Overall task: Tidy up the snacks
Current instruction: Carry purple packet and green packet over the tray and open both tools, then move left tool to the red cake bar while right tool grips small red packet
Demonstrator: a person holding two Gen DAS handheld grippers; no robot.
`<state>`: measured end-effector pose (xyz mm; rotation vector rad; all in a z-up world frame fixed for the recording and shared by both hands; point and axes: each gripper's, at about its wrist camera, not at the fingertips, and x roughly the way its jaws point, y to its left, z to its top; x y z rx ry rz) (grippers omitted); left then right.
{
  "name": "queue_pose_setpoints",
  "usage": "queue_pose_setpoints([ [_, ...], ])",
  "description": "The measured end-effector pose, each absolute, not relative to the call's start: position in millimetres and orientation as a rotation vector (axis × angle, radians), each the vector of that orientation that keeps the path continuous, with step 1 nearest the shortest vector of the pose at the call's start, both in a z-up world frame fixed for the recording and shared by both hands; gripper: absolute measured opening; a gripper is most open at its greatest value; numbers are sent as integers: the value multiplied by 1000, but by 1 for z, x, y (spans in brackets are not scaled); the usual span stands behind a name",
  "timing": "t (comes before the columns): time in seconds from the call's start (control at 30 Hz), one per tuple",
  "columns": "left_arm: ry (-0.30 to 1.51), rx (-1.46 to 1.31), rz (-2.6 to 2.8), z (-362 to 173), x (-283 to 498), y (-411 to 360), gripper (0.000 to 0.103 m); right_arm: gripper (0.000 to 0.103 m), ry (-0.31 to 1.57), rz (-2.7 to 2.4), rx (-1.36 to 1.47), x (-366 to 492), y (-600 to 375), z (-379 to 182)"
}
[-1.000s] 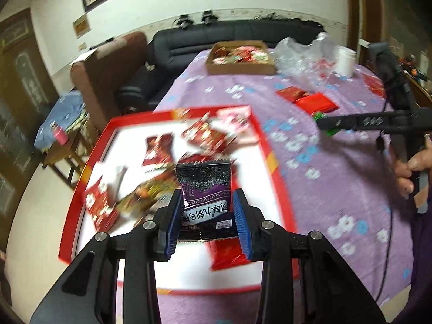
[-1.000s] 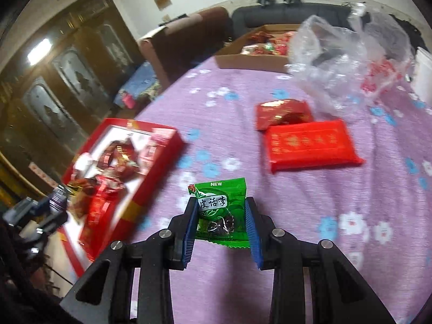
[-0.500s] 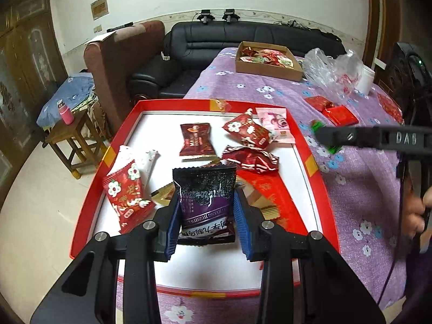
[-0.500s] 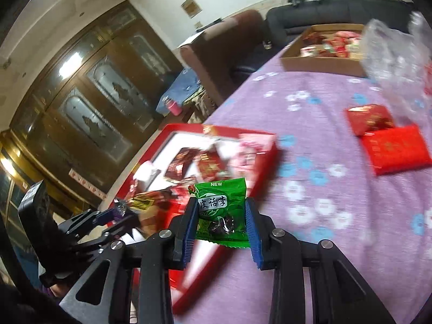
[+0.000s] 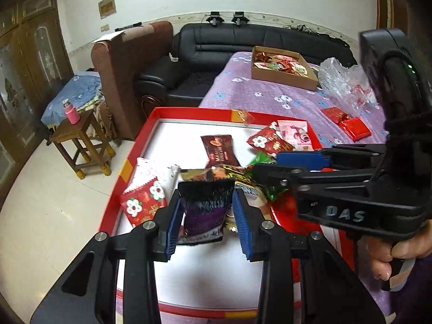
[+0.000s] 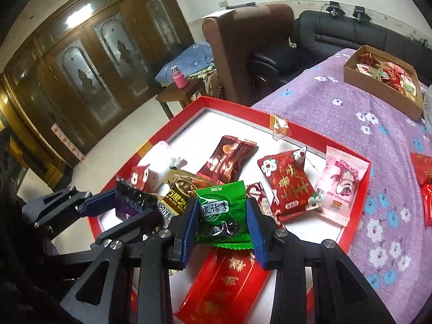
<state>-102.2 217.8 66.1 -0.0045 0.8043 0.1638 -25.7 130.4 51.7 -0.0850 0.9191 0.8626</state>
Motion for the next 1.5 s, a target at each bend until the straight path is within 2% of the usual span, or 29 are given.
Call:
queue_pose_setpoints([
  [0.07, 798, -4, 197, 68, -104, 221, 38, 45, 895, 869, -72, -23, 126, 54],
  [0.13, 785, -1, 231, 71, -104, 223, 62, 46, 872, 876, -35, -22, 115, 60],
  [0.17, 773, 0, 247, 73, -105, 224, 68, 48, 868, 878, -14, -20, 110, 63],
  [0.2, 759, 3, 258, 75, -107, 224, 71, 50, 860, 875, 11, -17, 102, 66],
  [0.37, 721, 56, 254, 88, -106, 212, 73, 60, 839, 753, 60, -1, 55, 78],
  [0.43, 714, 86, 220, 91, -101, 200, 80, 62, 845, 687, 91, 10, 28, 79],
  [0.6, 725, 176, 74, 104, -69, 151, 80, 63, 815, 431, 277, 41, -81, 75],
  [0.8, 790, 249, -10, 103, 5, 90, 80, 65, 780, 80, 453, 61, -192, 58],
  [0.97, 899, 259, 5, 78, 92, 52, 80, 65, 809, 52, 615, 67, -221, 42],
  [1.2, 977, 209, 68, 45, 180, 15, 80, 65, 828, 47, 682, 72, -229, 33],
  [1.4, 943, 156, 76, 32, 203, -14, 79, 65, 830, 65, 737, 68, -236, 30],
  [1.5, 1026, 148, -5, 17, 200, -29, 79, 65, 829, 67, 740, 68, -236, 31],
])
